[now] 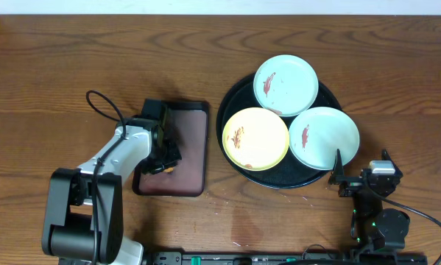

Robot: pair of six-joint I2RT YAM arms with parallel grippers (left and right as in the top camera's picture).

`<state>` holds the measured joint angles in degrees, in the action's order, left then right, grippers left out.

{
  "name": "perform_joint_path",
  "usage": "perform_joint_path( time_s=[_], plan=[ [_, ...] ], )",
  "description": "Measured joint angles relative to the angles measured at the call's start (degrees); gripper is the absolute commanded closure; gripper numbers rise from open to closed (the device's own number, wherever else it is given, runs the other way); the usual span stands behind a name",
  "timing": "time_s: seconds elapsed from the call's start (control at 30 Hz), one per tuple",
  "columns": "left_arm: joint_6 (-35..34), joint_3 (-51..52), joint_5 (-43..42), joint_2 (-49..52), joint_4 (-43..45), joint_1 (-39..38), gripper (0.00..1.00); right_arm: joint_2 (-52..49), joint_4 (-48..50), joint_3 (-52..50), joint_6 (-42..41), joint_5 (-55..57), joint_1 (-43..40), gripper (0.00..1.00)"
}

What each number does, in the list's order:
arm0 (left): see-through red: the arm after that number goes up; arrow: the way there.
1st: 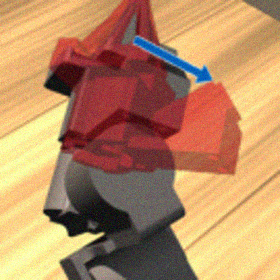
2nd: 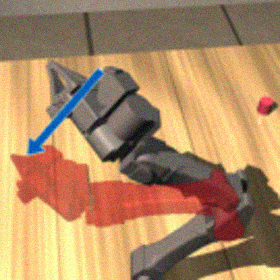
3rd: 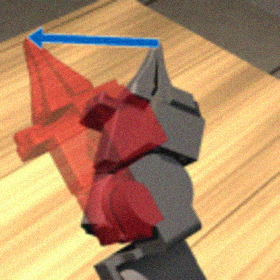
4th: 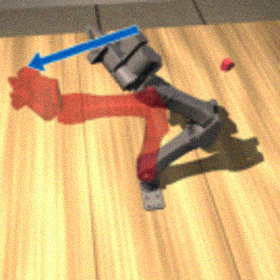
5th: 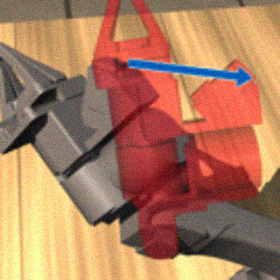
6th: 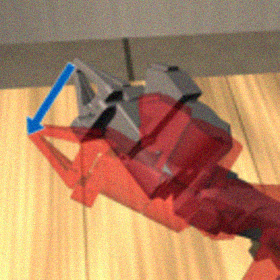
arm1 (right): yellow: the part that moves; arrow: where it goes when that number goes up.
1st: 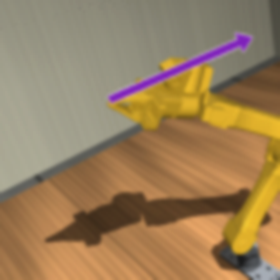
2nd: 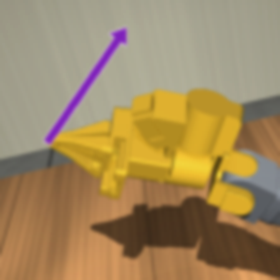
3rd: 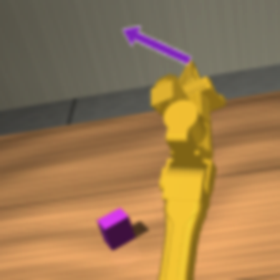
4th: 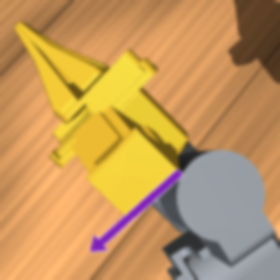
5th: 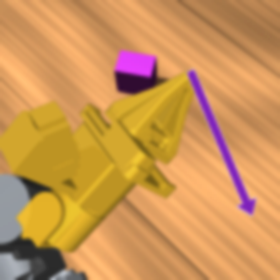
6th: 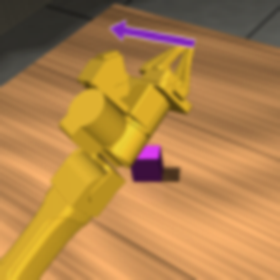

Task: Clean dirty plates on tray and stack at the side
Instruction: 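Close the left gripper on the sponge's edge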

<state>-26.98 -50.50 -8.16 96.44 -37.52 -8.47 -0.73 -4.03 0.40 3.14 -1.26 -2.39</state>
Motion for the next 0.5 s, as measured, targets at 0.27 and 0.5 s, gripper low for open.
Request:
perform_joint_path(
  time_s=[0.27, 0.5],
  plan=[
    [-0.2, -0.3, 0.0, -0.2, 5.6, -0.3, 0.14, 0.0, 0.0, 0.0, 0.0, 0.0, 0.0, 0.01],
    [-0.2, -0.3, 2.8, 0.3, 10.1, -0.3, 0.77, 0.0, 0.0, 0.0, 0.0, 0.0, 0.0, 0.01]
  ],
)
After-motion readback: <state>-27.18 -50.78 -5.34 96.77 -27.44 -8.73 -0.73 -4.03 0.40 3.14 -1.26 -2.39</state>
